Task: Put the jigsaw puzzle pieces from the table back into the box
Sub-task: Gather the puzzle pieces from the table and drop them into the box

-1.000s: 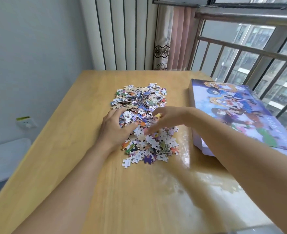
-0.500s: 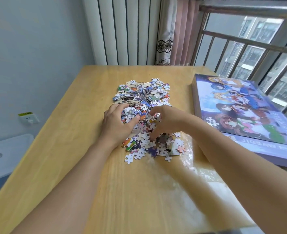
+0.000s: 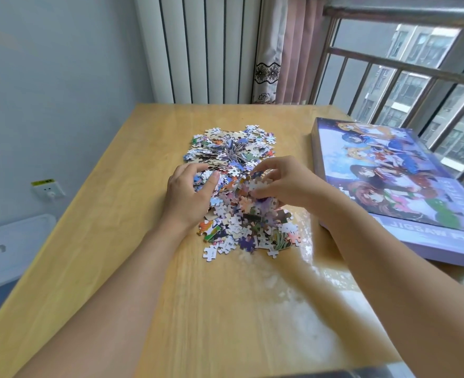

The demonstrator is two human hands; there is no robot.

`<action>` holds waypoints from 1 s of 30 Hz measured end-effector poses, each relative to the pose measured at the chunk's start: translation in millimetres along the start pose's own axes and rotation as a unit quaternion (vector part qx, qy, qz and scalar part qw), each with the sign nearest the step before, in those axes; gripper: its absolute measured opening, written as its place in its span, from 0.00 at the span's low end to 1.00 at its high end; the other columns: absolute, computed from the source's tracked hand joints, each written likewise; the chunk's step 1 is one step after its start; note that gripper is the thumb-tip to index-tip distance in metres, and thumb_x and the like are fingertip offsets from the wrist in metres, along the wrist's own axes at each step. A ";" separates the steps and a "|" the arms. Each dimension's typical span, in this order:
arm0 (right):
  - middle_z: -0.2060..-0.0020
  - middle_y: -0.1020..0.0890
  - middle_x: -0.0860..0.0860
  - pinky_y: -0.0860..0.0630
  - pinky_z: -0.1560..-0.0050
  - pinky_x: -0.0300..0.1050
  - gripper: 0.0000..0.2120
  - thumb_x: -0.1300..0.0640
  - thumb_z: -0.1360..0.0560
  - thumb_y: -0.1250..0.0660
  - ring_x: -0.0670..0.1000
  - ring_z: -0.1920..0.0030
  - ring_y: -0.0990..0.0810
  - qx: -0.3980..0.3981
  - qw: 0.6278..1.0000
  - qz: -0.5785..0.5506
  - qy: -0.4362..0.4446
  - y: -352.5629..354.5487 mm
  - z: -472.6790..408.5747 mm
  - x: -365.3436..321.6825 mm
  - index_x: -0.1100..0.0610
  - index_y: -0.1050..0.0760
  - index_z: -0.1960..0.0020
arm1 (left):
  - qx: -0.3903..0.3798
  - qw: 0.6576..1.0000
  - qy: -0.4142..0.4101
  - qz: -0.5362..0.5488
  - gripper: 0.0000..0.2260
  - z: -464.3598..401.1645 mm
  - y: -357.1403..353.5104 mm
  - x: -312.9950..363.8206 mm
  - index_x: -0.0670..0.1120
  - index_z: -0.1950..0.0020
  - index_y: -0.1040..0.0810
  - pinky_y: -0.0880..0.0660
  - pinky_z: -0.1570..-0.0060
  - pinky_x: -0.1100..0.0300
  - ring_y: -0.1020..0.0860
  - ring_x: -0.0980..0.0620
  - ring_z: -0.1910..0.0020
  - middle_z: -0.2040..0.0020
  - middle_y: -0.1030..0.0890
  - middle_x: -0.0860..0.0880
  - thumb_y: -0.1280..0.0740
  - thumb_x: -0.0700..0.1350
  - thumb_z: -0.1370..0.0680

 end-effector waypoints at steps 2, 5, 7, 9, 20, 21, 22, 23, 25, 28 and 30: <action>0.59 0.16 0.58 0.16 0.64 0.50 0.18 0.63 0.29 0.22 0.53 0.64 0.16 0.021 0.997 -0.069 -0.005 4.1 2.4 1.3 0.58 0.21 0.40 | 0.008 1.000 -0.003 0.004 0.15 0.2 0.7 0.4 0.50 0.37 0.21 0.32 0.36 0.59 0.28 0.53 0.35 0.37 0.25 0.53 0.34 0.56 0.20; 0.58 0.15 0.57 0.16 0.63 0.49 0.20 0.64 0.30 0.22 0.51 0.64 0.14 0.057 0.985 -0.164 -0.015 7.0 7.6 2.6 0.59 0.21 0.39 | 0.015 1.000 -0.020 0.002 0.14 0.9 1.9 0.8 0.49 0.39 0.20 0.31 0.37 0.59 0.27 0.54 0.37 0.39 0.24 0.54 0.33 0.55 0.20; 0.54 0.16 0.59 0.17 0.63 0.45 0.19 0.64 0.30 0.22 0.50 0.63 0.14 0.084 0.972 -0.220 -0.019 7.5 11.0 2.9 0.60 0.20 0.40 | 0.026 0.999 -0.043 -0.005 0.13 1.9 2.6 2.3 0.49 0.41 0.20 0.30 0.39 0.58 0.26 0.54 0.38 0.42 0.23 0.54 0.33 0.55 0.20; 0.48 0.17 0.61 0.18 0.62 0.43 0.17 0.64 0.29 0.23 0.52 0.59 0.14 0.091 0.945 -0.310 -0.050 7.3 12.4 4.2 0.62 0.20 0.41 | 0.037 0.997 -0.067 -0.017 0.14 3.5 3.4 4.8 0.50 0.42 0.20 0.29 0.40 0.57 0.25 0.52 0.39 0.43 0.23 0.55 0.34 0.57 0.22; 0.56 0.23 0.63 0.20 0.71 0.41 0.17 0.57 0.17 0.39 0.55 0.65 0.20 0.011 0.659 -0.713 -0.237 -15.0 19.3 6.4 0.68 0.32 0.33 | 0.066 0.989 -0.130 0.006 0.12 15.7 0.2 17.4 0.48 0.44 0.19 0.27 0.41 0.56 0.23 0.54 0.43 0.47 0.22 0.57 0.34 0.54 0.22; 0.56 0.23 0.63 0.20 0.72 0.42 0.18 0.57 0.17 0.39 0.54 0.66 0.20 0.014 0.658 -0.714 -0.239 -16.1 20.3 5.2 0.68 0.32 0.32 | 0.069 0.989 -0.132 0.017 0.11 18.0 -1.1 18.3 0.48 0.45 0.19 0.27 0.41 0.57 0.23 0.56 0.43 0.47 0.22 0.58 0.33 0.53 0.22; 0.55 0.22 0.63 0.20 0.73 0.43 0.19 0.57 0.17 0.39 0.54 0.66 0.20 0.016 0.656 -0.717 -0.237 -15.7 22.4 3.8 0.68 0.32 0.31 | 0.072 0.988 -0.134 0.026 0.10 20.4 -2.2 21.1 0.48 0.45 0.19 0.26 0.42 0.57 0.24 0.58 0.44 0.48 0.22 0.58 0.32 0.52 0.22; 0.53 0.22 0.64 0.20 0.73 0.44 0.20 0.57 0.17 0.38 0.55 0.66 0.20 0.017 0.654 -0.719 -0.232 -15.3 24.2 2.0 0.68 0.32 0.30 | 0.071 0.987 -0.138 0.030 0.08 22.2 -3.8 23.5 0.49 0.45 0.19 0.26 0.43 0.56 0.24 0.59 0.44 0.48 0.21 0.59 0.32 0.51 0.21; 0.50 0.22 0.64 0.18 0.72 0.46 0.20 0.57 0.18 0.35 0.58 0.65 0.18 0.022 0.652 -0.723 -0.226 -13.7 27.9 -1.3 0.68 0.32 0.31 | 0.062 0.986 -0.156 0.019 0.07 24.4 -6.4 29.6 0.49 0.45 0.19 0.25 0.43 0.55 0.24 0.59 0.44 0.47 0.20 0.57 0.31 0.49 0.21; 0.52 0.22 0.65 0.18 0.71 0.48 0.17 0.58 0.19 0.34 0.60 0.67 0.18 0.025 0.652 -0.729 -0.208 -0.9 37.1 -5.9 0.70 0.29 0.36 | 0.041 0.979 -0.198 0.006 0.08 26.1 -8.2 47.6 0.47 0.45 0.19 0.27 0.42 0.58 0.25 0.60 0.44 0.46 0.21 0.56 0.31 0.48 0.21; 0.55 0.22 0.64 0.18 0.71 0.46 0.13 0.59 0.18 0.35 0.58 0.69 0.18 0.035 0.668 -0.719 -0.189 15.3 45.1 -8.3 0.70 0.27 0.44 | 0.016 0.977 -0.213 0.000 0.08 27.6 -10.6 63.4 0.48 0.44 0.19 0.27 0.42 0.60 0.25 0.60 0.44 0.45 0.21 0.56 0.29 0.46 0.22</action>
Point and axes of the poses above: each hand's wrist, its own z-axis away from the middle knuckle, its own y-axis out of the back of the hand, x = y × z, the point moved 1 cm from there along -z, towards the middle knuckle
